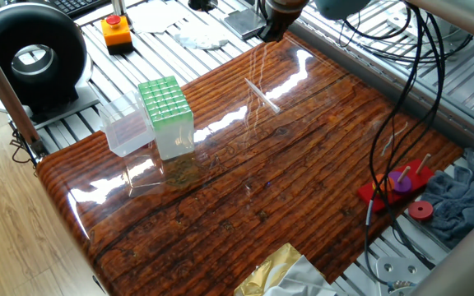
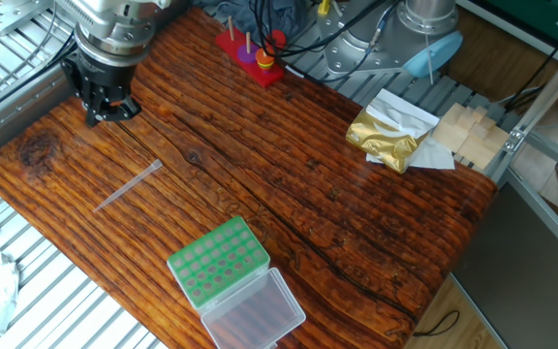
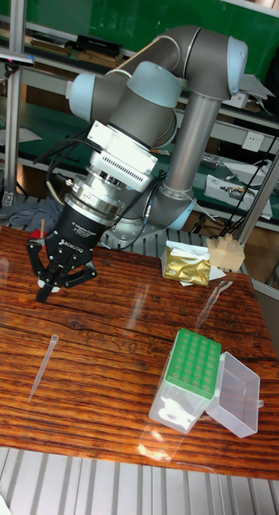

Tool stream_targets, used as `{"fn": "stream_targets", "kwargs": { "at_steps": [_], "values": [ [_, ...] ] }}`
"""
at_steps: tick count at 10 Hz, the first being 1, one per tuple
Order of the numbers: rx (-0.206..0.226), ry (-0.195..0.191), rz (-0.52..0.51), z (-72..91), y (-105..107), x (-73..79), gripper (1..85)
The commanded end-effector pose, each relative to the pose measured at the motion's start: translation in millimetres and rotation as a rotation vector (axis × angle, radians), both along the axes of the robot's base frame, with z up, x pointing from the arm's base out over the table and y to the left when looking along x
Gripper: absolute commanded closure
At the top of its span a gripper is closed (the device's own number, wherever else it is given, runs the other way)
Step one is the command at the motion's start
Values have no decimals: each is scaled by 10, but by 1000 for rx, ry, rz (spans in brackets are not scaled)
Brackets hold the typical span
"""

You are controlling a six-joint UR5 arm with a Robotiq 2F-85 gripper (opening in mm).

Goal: Insert a large pipette tip into the holder for large pipette tips

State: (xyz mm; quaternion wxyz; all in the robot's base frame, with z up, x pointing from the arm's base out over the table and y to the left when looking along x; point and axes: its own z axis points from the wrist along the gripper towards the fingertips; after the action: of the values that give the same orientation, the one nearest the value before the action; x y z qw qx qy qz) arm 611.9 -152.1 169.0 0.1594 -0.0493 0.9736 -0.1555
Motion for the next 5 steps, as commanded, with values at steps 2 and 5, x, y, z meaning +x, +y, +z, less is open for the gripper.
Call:
{"fn": "stream_targets", "kwargs": {
  "at_steps": [2,5],
  "values": [
    [-3,-8,6,15,-31,6,847],
    [30,-63,-59,41,-15,86,847]
  ]
}}
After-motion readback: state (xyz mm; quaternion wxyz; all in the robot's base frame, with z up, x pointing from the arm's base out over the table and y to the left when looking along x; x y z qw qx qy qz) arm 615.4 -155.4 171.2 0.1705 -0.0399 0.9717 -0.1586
